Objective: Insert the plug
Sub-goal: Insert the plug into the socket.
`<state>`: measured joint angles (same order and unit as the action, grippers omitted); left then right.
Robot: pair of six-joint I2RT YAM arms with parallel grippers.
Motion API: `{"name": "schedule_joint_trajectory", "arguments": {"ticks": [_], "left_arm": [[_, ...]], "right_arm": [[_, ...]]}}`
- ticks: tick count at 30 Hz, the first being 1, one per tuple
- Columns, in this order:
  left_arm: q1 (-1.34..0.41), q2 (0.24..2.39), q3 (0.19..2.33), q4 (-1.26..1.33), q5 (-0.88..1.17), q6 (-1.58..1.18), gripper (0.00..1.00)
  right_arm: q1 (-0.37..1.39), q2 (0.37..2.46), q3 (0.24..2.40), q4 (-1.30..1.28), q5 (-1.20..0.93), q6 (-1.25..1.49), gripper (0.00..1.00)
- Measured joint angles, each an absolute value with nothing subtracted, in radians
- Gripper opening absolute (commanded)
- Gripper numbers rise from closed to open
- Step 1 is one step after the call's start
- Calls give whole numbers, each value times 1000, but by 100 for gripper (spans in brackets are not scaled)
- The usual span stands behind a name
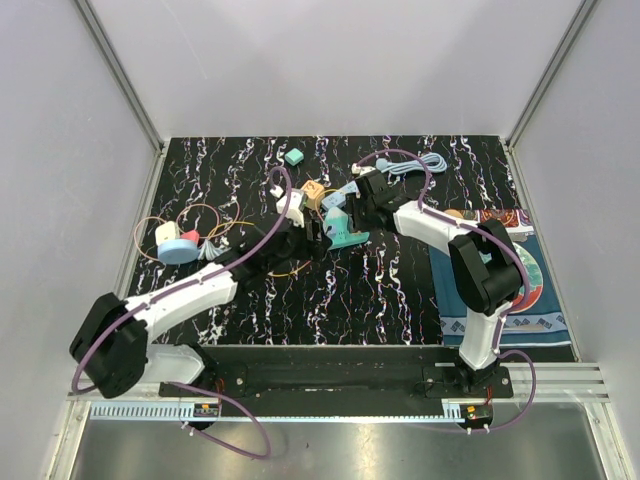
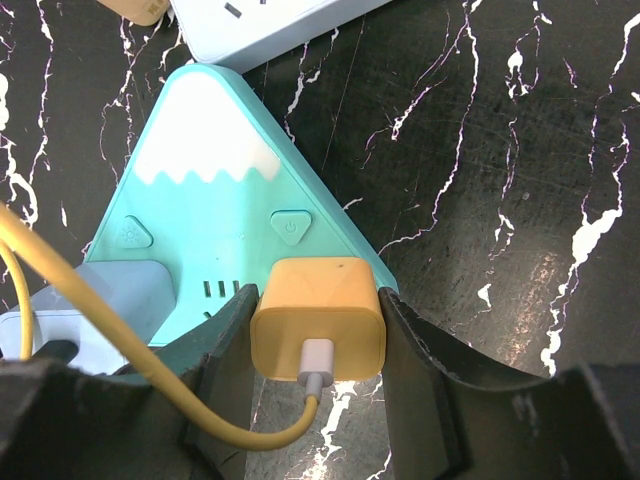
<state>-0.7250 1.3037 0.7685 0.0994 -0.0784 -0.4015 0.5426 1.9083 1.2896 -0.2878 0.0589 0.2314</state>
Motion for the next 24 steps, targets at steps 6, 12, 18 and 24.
{"name": "schedule_joint_trajectory", "arguments": {"ticks": [6,12,18,24], "left_arm": [[-725,1200,751,93,-91,-402,84],[-725,1118,744,33,-114,-400,88],[-725,1052,742,-28,-138,-393,89],[-725,1006,726,-64,-149,-392,89]], "right_arm": [[543,1863,1247,-247,51,230,11],[558,1789,1188,-302,-9,245,55],[575,1739,1132,-381,-56,276,74],[576,1667,1081,-416,-75,295,75]]}}
